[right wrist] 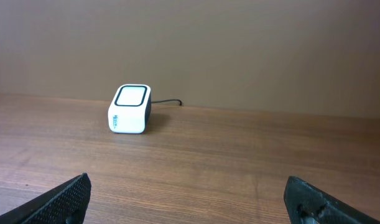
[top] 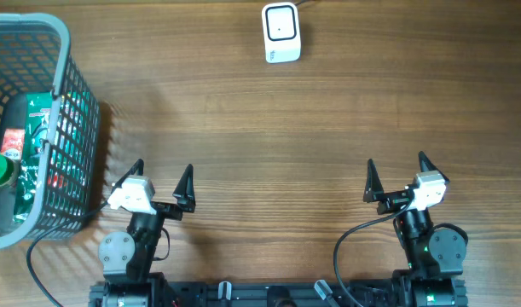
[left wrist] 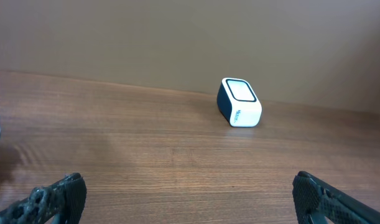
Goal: Scan the item barcode
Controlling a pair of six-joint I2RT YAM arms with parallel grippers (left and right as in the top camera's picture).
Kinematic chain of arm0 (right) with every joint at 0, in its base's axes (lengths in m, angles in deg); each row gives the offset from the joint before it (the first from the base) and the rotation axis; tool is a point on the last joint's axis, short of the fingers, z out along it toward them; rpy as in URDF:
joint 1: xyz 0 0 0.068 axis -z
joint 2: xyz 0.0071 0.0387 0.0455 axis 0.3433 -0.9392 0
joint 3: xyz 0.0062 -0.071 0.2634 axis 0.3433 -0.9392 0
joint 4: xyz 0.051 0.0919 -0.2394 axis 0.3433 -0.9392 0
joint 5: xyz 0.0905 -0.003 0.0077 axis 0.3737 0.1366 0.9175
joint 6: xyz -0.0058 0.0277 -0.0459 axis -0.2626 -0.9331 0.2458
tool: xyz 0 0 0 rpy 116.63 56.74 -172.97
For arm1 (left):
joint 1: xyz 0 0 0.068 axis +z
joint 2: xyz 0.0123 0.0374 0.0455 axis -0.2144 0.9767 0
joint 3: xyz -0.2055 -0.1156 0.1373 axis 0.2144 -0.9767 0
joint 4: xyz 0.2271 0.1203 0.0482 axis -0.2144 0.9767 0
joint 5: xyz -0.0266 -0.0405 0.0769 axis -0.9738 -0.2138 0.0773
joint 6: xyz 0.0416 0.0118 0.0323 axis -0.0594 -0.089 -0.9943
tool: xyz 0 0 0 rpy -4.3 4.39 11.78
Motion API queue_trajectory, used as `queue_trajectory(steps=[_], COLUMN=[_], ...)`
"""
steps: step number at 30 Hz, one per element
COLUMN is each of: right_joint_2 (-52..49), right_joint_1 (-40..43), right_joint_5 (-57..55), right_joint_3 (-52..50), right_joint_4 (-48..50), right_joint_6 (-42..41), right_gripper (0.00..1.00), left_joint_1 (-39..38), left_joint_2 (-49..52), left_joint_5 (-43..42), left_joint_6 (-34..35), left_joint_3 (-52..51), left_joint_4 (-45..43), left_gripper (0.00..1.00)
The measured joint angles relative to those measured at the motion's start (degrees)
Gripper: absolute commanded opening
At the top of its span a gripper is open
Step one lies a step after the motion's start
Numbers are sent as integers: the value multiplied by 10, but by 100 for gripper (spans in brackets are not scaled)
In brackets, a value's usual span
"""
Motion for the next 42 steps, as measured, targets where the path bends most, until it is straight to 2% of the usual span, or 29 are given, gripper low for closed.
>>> queue_trajectory(steps=[11, 42], right_joint_2=[0, 0], right_joint_1=[0, 0], right_joint_5=[0, 0], right_joint_3=[0, 0], right_joint_4=[0, 0], right_joint_6=[0, 0], right_gripper=[100, 100], left_joint_1=[-25, -25], left_joint_2=[0, 0], left_joint_5=[55, 57], left_joint_6=[0, 0], left_joint_3=[0, 0], left_joint_4=[3, 3], left_gripper=[100, 100])
